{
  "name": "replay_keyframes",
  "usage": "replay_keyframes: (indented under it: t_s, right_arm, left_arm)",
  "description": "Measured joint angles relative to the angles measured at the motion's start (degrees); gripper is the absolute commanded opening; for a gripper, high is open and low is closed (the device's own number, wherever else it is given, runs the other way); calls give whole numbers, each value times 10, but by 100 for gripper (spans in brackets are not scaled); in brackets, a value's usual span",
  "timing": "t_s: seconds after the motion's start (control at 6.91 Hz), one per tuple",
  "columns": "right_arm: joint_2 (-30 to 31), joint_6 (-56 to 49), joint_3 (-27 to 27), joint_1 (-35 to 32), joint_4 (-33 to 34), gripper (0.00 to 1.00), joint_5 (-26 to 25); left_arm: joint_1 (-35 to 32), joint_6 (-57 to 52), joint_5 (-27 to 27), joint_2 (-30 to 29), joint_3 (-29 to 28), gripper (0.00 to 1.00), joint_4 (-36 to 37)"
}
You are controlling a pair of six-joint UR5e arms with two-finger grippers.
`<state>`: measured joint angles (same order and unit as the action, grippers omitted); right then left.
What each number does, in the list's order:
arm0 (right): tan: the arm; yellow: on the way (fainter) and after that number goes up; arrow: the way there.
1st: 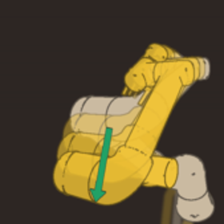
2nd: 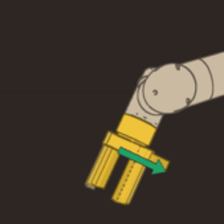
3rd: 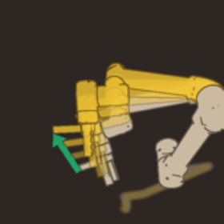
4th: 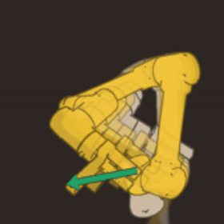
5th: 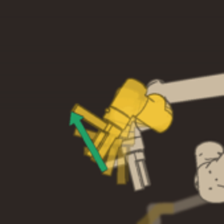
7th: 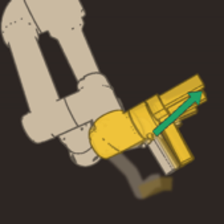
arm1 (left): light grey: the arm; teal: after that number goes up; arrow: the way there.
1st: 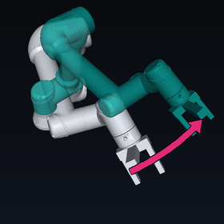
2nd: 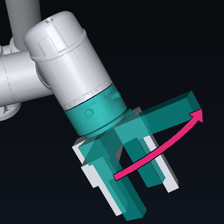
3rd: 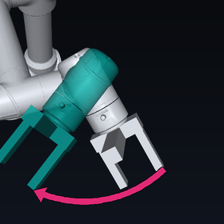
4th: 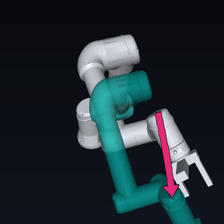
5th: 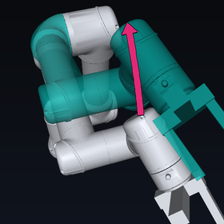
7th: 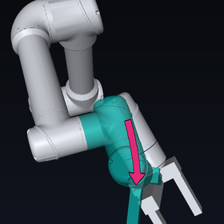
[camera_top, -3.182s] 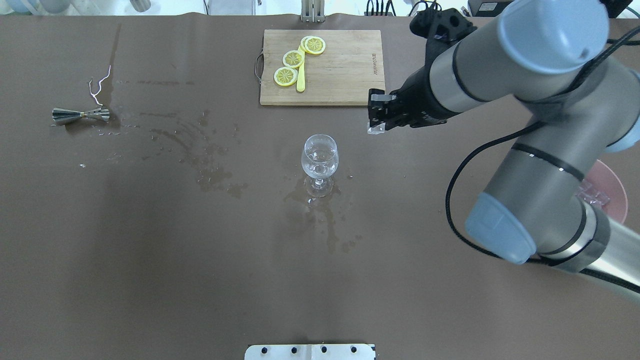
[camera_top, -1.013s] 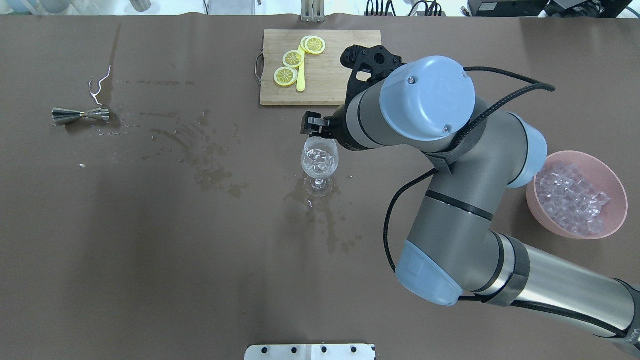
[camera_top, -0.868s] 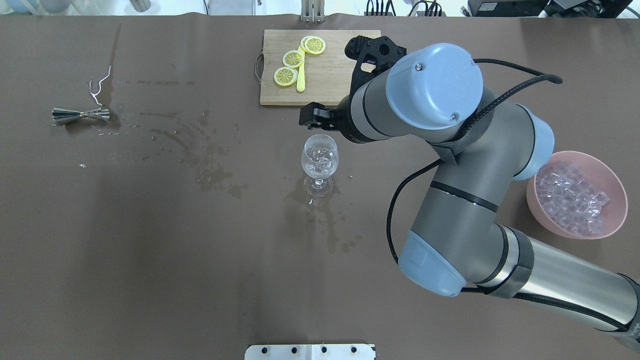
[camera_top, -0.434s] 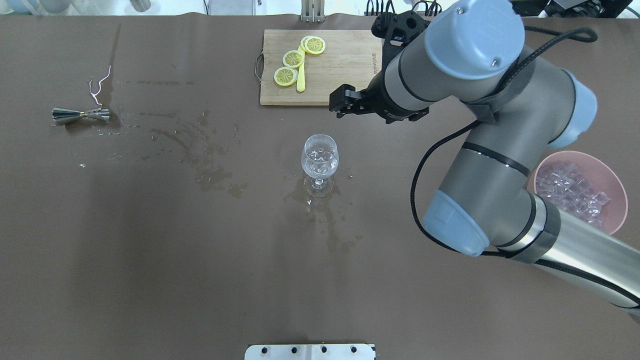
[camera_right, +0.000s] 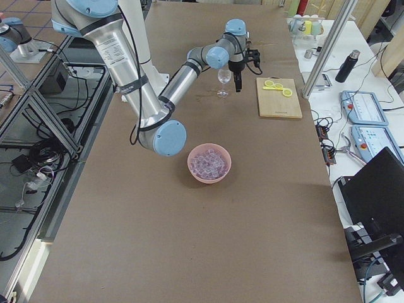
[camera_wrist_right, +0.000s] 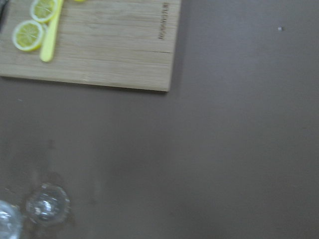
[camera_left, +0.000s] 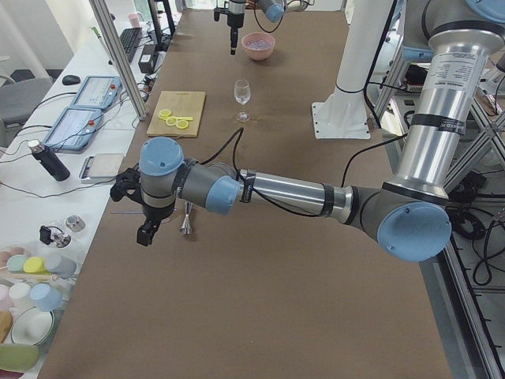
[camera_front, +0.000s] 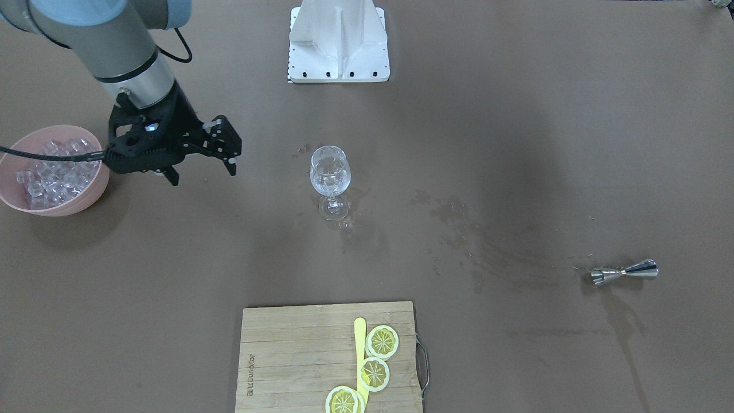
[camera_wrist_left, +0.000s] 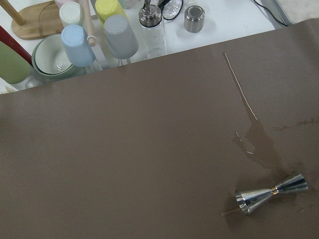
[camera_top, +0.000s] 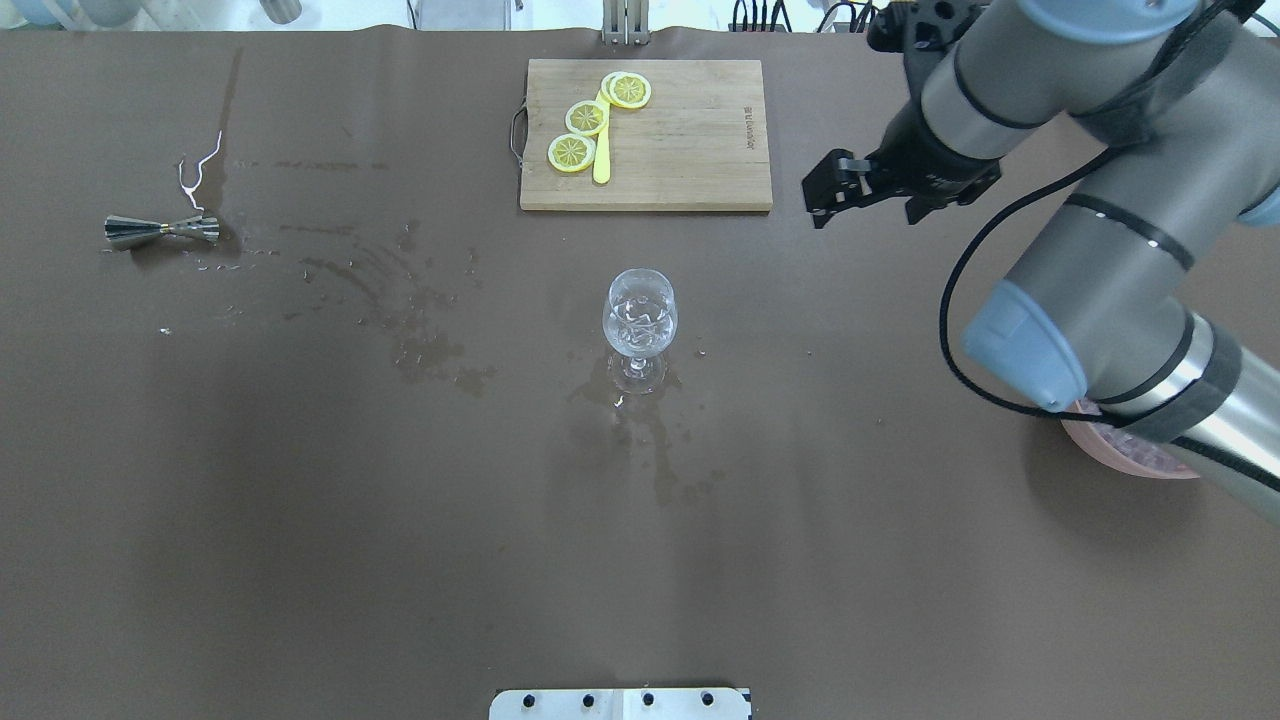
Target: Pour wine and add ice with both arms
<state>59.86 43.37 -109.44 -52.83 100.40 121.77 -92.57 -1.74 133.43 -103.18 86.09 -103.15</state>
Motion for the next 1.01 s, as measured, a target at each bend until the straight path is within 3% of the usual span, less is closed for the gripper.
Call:
replay_keyframes:
  t_s: [0.43, 0.72, 1.01]
  right_arm:
    - [43, -327, 25, -147, 191, 100, 45]
    - [91, -473, 71, -246, 216, 100, 88]
    - [152, -515, 87, -292, 190, 100, 96]
  left_arm:
    - [1, 1, -1, -8, -12, 98, 5]
    - [2, -1, -32, -2, -21, 98, 4]
    - [3, -2, -80, -1, -30, 98, 28]
